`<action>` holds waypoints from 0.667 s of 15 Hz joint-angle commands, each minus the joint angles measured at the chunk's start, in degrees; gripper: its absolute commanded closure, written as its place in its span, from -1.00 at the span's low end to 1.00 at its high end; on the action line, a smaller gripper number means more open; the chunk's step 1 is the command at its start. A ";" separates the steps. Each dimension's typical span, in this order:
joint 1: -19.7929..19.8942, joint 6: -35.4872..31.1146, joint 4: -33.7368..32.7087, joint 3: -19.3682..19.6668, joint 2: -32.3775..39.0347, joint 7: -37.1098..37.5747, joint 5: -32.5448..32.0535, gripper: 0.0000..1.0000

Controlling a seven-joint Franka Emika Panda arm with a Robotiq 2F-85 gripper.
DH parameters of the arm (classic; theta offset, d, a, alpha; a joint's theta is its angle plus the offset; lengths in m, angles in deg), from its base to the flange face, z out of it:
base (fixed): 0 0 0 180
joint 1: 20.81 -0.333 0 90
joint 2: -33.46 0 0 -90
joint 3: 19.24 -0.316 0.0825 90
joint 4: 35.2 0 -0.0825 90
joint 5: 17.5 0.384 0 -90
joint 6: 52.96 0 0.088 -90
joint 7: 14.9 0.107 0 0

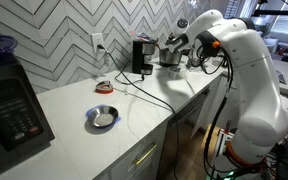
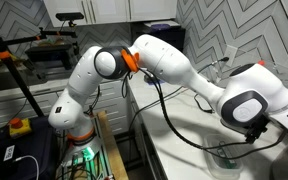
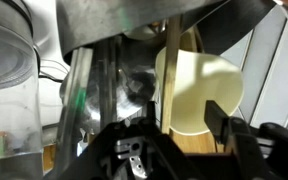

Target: Put one wooden spatula on top of the clear bowl on the coffeemaker

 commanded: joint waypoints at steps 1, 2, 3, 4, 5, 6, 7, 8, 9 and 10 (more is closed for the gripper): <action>-0.73 -1.20 -0.66 2.16 2.12 2.23 -0.26 0.37; -0.85 -1.30 -0.91 2.19 2.10 2.52 -0.04 0.38; -1.03 -1.45 -0.87 2.02 1.61 2.69 0.14 0.50; -1.41 -1.89 -0.85 2.39 1.43 3.22 0.02 0.72; -1.93 -2.54 -0.59 2.86 0.76 3.59 -0.23 0.86; -2.45 -3.23 -0.36 3.42 0.23 3.96 -0.39 0.98; -3.47 -5.05 0.96 4.21 -2.02 4.10 -0.64 1.00; -4.38 -6.52 1.31 5.49 -2.80 4.12 -0.86 1.00; -5.67 -9.83 2.40 7.47 -4.67 4.12 -1.38 0.94; -6.76 -12.05 2.60 9.31 -5.55 4.21 -1.38 0.95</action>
